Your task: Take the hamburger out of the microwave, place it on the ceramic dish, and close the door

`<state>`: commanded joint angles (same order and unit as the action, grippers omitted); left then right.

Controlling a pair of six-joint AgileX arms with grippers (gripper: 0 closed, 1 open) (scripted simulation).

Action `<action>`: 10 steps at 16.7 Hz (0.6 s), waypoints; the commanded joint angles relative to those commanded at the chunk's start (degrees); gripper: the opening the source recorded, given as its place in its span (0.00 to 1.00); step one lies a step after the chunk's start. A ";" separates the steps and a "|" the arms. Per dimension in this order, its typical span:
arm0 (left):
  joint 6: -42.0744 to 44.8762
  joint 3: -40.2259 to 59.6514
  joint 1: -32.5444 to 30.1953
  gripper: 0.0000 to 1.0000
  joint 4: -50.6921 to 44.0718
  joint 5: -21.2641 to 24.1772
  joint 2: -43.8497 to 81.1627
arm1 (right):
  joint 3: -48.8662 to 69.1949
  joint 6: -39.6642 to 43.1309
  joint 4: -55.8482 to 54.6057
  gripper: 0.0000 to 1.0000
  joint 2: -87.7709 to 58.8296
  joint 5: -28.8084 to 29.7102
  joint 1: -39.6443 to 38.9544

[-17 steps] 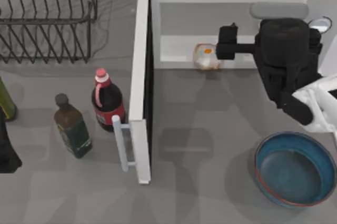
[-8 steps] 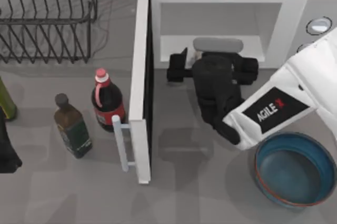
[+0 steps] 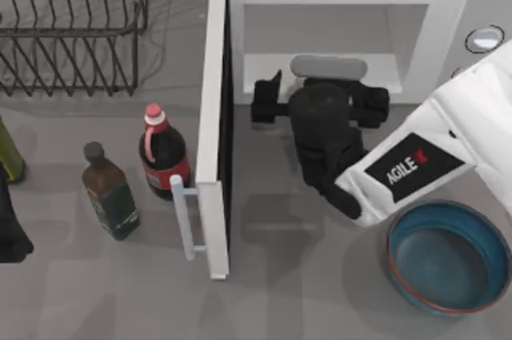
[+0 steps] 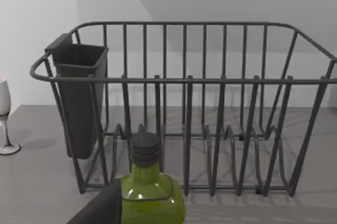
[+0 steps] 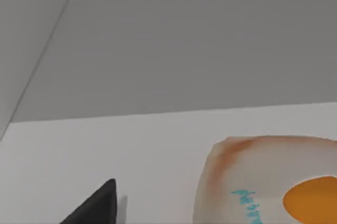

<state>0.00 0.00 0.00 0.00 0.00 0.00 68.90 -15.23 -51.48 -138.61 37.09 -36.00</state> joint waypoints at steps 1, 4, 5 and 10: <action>0.00 0.00 0.00 1.00 0.00 0.00 0.00 | 0.70 0.07 0.36 1.00 -0.64 -0.15 0.14; 0.00 0.00 0.00 1.00 0.00 0.00 0.00 | 6.44 0.65 3.19 1.00 -5.02 -1.38 1.28; 0.00 0.00 0.00 1.00 0.00 0.00 0.00 | 9.56 0.94 4.59 1.00 -7.03 -1.99 1.85; 0.00 0.00 0.00 1.00 0.00 0.00 0.00 | 29.54 2.76 13.27 1.00 -18.31 -5.90 5.49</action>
<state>0.00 0.00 0.00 0.00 0.00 0.00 98.44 -12.47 -38.21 -156.92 31.19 -30.52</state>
